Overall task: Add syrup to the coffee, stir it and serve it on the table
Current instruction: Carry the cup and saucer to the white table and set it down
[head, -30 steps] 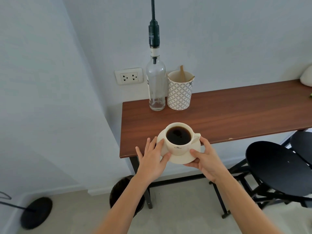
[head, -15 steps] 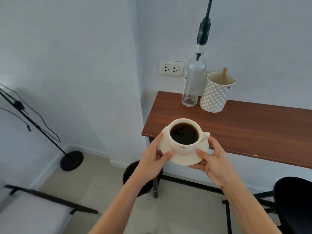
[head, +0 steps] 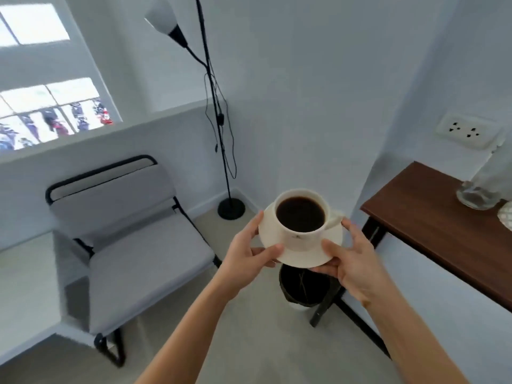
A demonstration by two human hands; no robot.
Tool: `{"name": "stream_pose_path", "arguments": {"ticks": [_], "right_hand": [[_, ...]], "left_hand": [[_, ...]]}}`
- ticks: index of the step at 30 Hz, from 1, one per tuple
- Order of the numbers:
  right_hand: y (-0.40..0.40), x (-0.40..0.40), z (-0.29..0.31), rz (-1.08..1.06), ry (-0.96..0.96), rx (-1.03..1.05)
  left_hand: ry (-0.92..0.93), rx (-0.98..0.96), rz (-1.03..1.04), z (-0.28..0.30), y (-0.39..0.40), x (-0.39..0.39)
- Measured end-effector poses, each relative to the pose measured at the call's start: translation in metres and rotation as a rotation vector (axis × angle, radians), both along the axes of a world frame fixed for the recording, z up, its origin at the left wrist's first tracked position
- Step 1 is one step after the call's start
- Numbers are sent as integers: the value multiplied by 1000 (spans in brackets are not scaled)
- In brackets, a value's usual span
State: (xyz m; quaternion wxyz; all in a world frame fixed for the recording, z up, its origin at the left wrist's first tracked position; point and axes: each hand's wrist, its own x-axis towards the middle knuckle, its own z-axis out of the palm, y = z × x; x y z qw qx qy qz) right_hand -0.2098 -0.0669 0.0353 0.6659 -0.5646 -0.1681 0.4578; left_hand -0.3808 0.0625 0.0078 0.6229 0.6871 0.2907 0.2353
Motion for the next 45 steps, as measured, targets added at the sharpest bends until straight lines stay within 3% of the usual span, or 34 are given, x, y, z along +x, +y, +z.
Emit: {"name": "stream_pose_path", "arguments": {"ticks": [9,25,33,45], "right_hand": [[93,-162,-2,335,-26,1],[233,-506,-41,806,94,-69],[316,-627,-58,1021,132,-106],[459,-759,-110,1144,94,-163]], "left_hand": [[-36,15,309,0,35,-196],[32,-37,753,-17,83,-556],[24,-84,918,-41,130,-670],[87,-200,1066,-81,241,-795]]}}
